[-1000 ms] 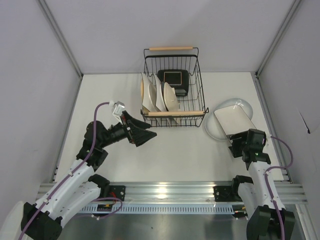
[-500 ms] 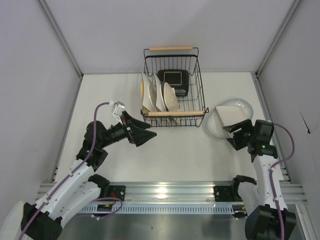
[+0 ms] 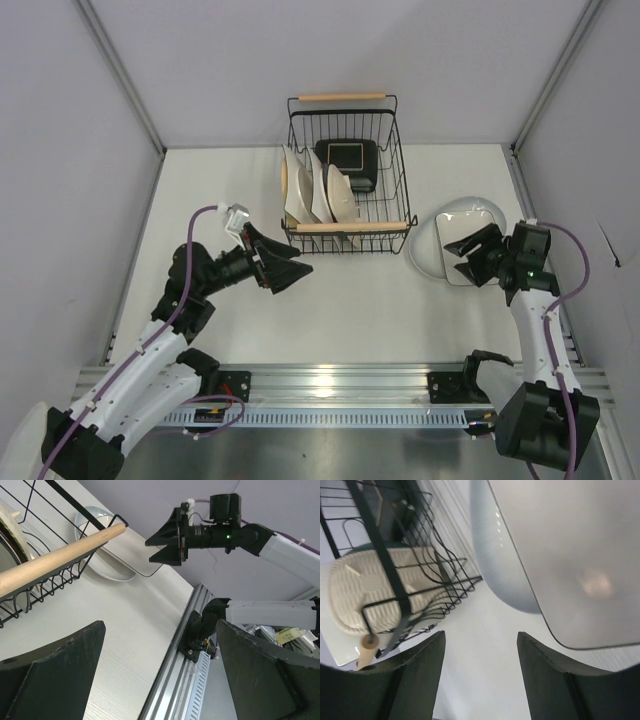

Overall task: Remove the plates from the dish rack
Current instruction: Place the plate on the table

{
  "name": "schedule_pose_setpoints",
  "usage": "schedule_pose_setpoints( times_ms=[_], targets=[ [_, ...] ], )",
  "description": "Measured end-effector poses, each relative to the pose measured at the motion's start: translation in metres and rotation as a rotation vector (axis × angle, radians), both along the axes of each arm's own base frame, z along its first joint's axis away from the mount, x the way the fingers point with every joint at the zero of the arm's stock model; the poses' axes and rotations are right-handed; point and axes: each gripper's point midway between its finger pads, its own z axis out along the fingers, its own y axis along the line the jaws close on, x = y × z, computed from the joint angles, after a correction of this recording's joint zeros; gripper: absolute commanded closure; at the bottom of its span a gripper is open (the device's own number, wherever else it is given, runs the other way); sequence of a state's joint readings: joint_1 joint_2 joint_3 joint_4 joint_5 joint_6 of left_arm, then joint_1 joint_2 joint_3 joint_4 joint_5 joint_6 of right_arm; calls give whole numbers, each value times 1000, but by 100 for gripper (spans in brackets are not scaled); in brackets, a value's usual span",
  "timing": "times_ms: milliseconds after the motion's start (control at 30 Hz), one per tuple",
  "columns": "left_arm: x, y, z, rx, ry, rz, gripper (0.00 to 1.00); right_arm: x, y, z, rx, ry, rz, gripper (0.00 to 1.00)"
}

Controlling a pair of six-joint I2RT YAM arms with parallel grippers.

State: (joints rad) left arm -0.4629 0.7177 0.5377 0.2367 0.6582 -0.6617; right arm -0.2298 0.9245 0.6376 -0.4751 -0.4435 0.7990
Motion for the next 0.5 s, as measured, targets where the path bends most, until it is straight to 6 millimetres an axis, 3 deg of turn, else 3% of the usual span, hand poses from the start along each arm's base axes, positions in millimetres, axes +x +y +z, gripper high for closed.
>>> schedule_pose_setpoints(
  times_ms=[133, 200, 300, 400, 500],
  targets=[
    [0, 0, -1, 3, 4, 0, 1, 28, -22, 40, -139, -62, -1, 36],
    [0, 0, -2, 4, 6, 0, 0, 53, -46, 67, -275, -89, -52, 34],
    [0, 0, -2, 4, 6, 0, 0, 73, -89, 87, -483, -81, -191, 32],
    [0, 0, -2, 4, 7, 1, 1, 63, -122, 69, -607, 17, -293, 31],
    [0, 0, -2, 4, 7, 0, 0, 47, -148, 38, -684, 154, -357, 39]
  ],
)
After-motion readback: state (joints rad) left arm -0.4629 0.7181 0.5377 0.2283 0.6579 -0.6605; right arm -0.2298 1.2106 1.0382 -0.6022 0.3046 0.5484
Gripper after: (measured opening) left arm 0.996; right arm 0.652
